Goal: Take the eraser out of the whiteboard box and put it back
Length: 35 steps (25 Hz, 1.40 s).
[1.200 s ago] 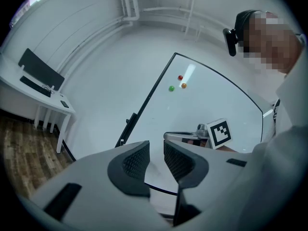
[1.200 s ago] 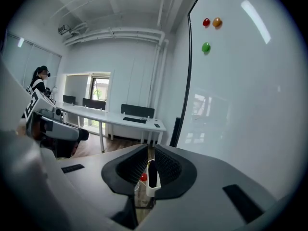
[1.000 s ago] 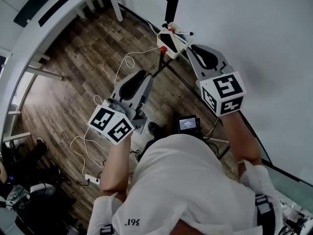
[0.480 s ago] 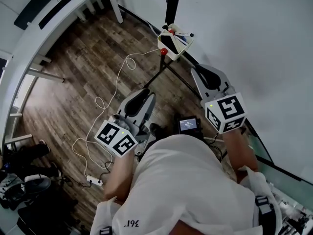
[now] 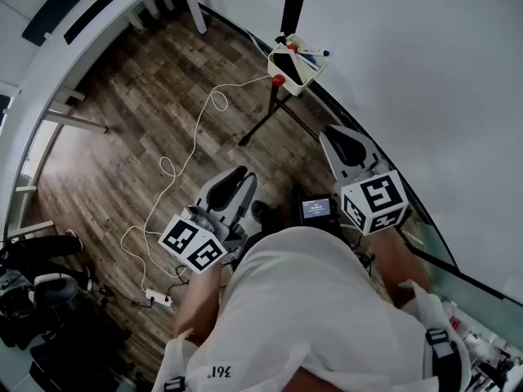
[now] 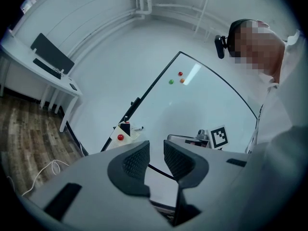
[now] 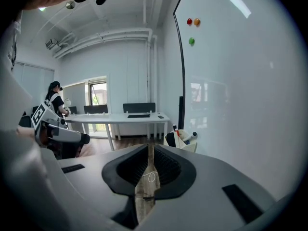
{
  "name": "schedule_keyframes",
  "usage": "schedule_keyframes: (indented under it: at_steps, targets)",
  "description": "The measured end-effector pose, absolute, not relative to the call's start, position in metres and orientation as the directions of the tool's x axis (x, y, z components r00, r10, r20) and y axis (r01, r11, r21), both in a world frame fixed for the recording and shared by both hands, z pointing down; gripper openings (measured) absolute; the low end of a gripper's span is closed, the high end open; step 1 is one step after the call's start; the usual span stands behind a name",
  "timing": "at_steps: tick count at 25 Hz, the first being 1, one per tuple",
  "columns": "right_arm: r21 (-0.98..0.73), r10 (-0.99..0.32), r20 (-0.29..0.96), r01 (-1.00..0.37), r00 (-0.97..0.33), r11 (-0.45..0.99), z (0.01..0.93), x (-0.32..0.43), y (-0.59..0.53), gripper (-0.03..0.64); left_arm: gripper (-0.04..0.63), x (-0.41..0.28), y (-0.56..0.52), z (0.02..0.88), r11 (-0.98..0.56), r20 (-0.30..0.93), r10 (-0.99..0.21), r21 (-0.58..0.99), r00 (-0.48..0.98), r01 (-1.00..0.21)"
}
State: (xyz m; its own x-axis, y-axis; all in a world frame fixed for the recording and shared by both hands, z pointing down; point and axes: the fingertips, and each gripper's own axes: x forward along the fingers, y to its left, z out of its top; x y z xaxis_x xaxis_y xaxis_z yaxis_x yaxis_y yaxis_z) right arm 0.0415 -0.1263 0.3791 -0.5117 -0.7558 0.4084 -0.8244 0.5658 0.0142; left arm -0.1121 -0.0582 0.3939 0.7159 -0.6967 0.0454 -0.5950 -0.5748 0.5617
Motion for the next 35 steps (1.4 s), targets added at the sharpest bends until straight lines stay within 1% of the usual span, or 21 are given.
schedule_keyframes:
  at_steps: [8, 13, 18, 23, 30, 35]
  targets:
    - [-0.008, -0.731, 0.447, -0.819, -0.516, 0.574, 0.4, 0.031, -0.103, 0.054, 0.098, -0.111, -0.028, 0.416, -0.562, 0.077, -0.669, 0.599, 0.739, -0.571]
    - [-0.012, -0.716, 0.428, -0.796, -0.552, 0.606, 0.402, 0.031, -0.095, 0.054, 0.098, -0.104, -0.017, 0.415, -0.559, 0.081, -0.689, 0.574, 0.721, -0.599]
    - [-0.02, -0.694, 0.398, -0.762, -0.6, 0.648, 0.393, 0.039, -0.078, 0.054, 0.098, -0.084, 0.004, 0.404, -0.544, 0.077, -0.719, 0.555, 0.69, -0.629]
    - [-0.005, -0.674, 0.395, -0.735, -0.624, 0.678, 0.391, 0.073, -0.044, 0.054, 0.098, -0.043, 0.037, 0.4, -0.526, 0.076, -0.737, 0.558, 0.671, -0.642]
    - [-0.033, -0.649, 0.404, -0.719, -0.645, 0.694, 0.403, 0.134, 0.011, 0.054, 0.098, 0.027, 0.097, 0.41, -0.493, 0.088, -0.75, 0.586, 0.655, -0.644]
    - [-0.039, -0.619, 0.411, -0.692, -0.669, 0.721, 0.415, 0.156, 0.046, 0.052, 0.098, 0.046, 0.135, 0.411, -0.46, 0.087, -0.789, 0.572, 0.608, -0.679]
